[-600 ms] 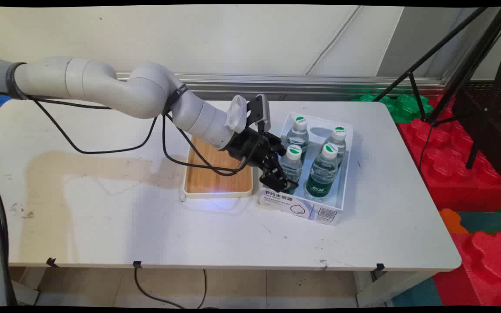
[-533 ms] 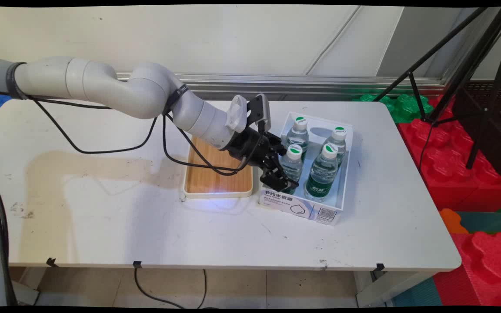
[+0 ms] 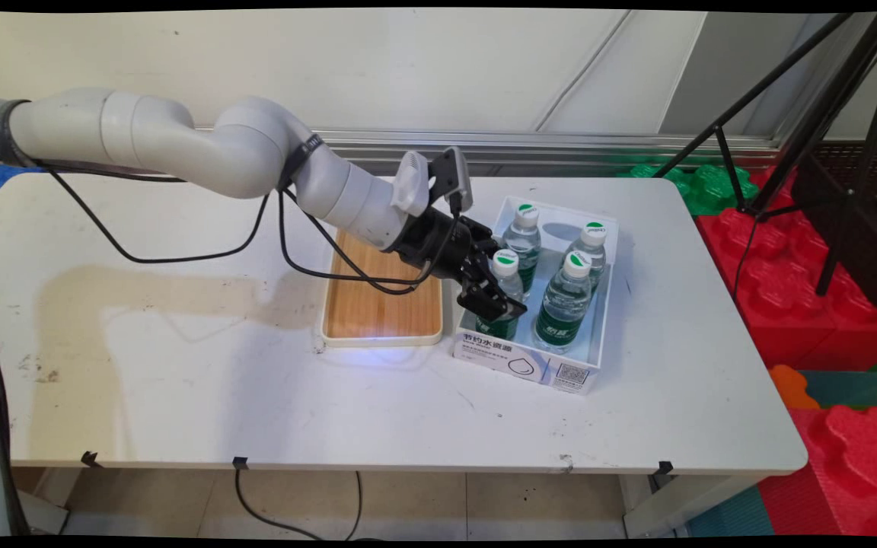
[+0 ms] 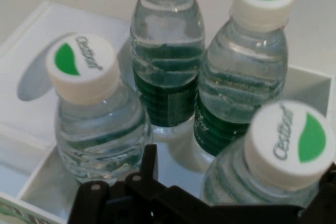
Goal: Pick up the green bottle from the white box
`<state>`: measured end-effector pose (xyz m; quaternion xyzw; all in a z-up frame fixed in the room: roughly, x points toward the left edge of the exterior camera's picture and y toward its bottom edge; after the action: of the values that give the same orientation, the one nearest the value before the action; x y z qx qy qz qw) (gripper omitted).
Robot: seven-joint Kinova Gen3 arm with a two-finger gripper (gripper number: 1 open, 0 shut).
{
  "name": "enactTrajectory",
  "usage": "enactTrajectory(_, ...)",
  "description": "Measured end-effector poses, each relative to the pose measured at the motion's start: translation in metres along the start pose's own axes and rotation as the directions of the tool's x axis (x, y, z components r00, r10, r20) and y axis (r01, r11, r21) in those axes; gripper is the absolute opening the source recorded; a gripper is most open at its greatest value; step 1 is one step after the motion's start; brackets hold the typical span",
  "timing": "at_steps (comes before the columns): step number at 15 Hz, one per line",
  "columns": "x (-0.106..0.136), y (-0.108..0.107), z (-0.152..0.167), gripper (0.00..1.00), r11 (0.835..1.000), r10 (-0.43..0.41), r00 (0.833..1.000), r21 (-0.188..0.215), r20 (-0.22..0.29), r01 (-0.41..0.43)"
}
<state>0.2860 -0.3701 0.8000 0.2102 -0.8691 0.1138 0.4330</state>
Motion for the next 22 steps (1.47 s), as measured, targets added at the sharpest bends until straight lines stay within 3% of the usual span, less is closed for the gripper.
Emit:
enactTrajectory(14, 0.030, 0.015, -0.099, 1.00, 1.000, 0.009, 0.999, -0.007, -0.034, -0.009)
enactTrajectory(22, 0.037, 0.013, -0.167, 1.00, 1.000, 0.005, 1.000, 0.029, -0.007, -0.004)
